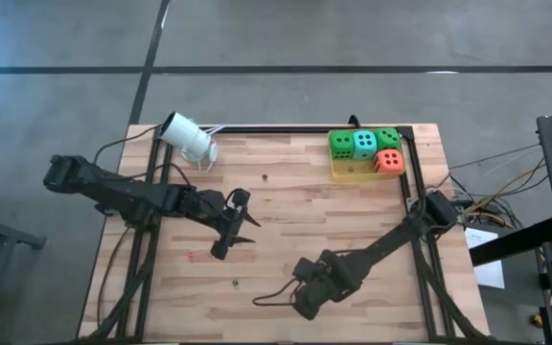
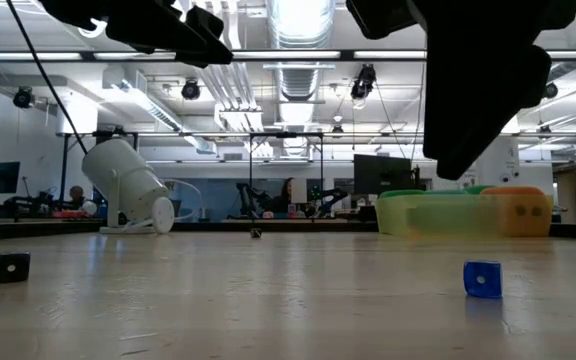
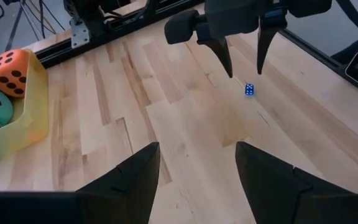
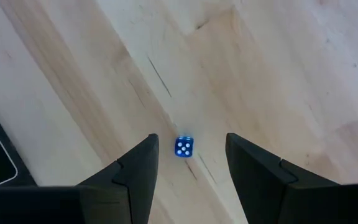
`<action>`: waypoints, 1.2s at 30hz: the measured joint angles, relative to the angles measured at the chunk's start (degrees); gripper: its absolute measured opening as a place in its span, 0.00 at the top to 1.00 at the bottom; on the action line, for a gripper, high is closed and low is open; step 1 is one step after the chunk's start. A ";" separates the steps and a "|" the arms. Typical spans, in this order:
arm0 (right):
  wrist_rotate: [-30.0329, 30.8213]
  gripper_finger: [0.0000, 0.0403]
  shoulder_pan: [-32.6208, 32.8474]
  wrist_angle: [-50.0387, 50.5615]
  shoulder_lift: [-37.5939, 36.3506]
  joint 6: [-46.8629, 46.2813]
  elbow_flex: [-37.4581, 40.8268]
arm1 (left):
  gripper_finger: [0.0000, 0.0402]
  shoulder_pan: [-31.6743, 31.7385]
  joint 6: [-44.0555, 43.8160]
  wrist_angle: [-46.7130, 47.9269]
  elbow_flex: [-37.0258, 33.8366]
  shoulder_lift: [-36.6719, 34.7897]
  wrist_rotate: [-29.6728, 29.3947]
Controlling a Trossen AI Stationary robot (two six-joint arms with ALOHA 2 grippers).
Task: Pick & Place Dice
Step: Put the small blue dice into the yellow bin
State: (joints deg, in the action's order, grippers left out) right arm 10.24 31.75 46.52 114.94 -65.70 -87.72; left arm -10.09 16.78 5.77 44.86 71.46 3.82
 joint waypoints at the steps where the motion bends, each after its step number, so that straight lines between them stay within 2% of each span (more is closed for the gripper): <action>1: 0.00 0.55 -0.02 0.02 -0.05 0.10 0.00 | 0.47 0.00 -0.01 0.04 0.04 -0.01 0.01; 30: 0.37 0.55 0.66 -0.03 0.10 2.73 0.80 | 0.47 0.00 0.85 -0.28 0.24 0.00 0.04; 36: -0.58 0.55 0.63 -5.13 0.39 2.55 3.92 | 0.47 0.00 1.05 -0.29 0.24 0.00 0.04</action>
State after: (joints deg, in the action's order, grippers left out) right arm 9.66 32.38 41.39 115.33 -63.16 -83.81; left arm -10.09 17.82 5.48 45.10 71.46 3.86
